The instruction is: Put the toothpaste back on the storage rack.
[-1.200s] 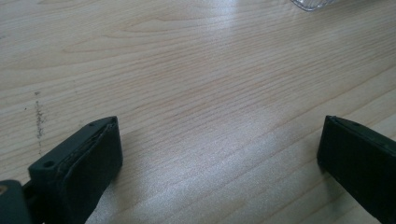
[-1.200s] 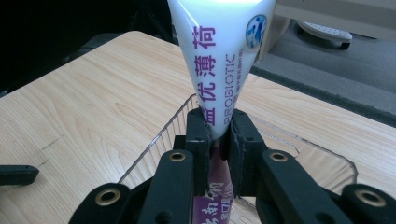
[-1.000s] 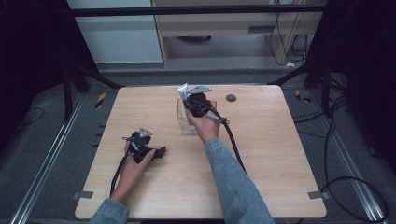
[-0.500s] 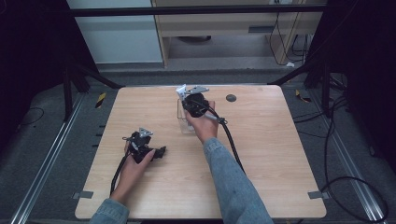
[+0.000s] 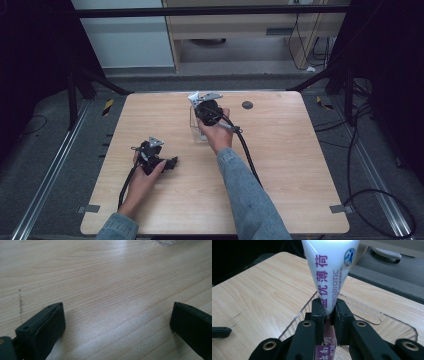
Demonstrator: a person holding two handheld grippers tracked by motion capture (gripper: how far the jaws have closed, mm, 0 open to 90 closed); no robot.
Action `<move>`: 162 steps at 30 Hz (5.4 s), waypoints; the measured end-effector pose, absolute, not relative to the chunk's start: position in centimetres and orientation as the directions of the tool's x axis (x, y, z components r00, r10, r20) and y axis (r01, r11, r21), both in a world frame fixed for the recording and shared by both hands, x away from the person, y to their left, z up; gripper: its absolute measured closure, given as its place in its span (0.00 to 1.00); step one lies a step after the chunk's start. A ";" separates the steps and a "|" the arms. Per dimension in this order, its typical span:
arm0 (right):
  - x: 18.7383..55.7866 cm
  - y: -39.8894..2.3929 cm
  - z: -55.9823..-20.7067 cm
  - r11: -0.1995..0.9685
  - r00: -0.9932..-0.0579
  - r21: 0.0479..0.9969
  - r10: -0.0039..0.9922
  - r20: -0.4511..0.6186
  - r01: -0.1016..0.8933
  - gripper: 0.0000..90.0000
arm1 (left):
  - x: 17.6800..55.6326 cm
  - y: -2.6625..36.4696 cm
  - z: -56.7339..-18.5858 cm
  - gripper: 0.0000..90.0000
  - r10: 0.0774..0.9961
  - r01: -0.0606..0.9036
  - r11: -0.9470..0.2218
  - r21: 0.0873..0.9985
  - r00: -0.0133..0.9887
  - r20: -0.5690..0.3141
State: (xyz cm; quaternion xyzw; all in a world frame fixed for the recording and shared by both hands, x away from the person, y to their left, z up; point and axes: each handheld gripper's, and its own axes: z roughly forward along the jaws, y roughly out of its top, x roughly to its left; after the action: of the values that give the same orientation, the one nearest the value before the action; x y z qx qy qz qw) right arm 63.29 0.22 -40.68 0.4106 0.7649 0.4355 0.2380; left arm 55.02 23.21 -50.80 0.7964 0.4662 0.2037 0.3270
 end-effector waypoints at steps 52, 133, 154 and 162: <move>64.1 1.9 -40.6 0.317 -0.538 0.845 0.842 -0.041 0.431 0.87 | 55.1 23.2 -50.8 0.00 0.876 0.609 -0.352 0.711 0.483 0.020; 62.7 0.3 -38.5 0.296 -0.573 0.859 0.819 -0.004 0.417 0.55 | 55.1 23.2 -50.8 0.00 0.878 0.610 -0.345 0.714 0.479 0.015; 61.6 -1.6 -38.1 0.326 -0.589 0.825 0.808 0.010 0.461 0.13 | 55.1 23.1 -50.8 0.00 0.878 0.609 -0.343 0.715 0.478 0.014; 60.7 -3.3 -37.7 0.339 -0.592 0.826 0.806 -0.009 0.450 0.14 | 55.1 23.2 -50.8 0.00 0.877 0.610 -0.346 0.713 0.479 0.016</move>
State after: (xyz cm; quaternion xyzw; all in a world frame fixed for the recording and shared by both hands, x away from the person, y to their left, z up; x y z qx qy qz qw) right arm 60.67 -3.27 -37.75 0.3977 0.7897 0.4149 0.2145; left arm 55.06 23.17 -50.82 0.7948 0.4678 0.2037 0.3287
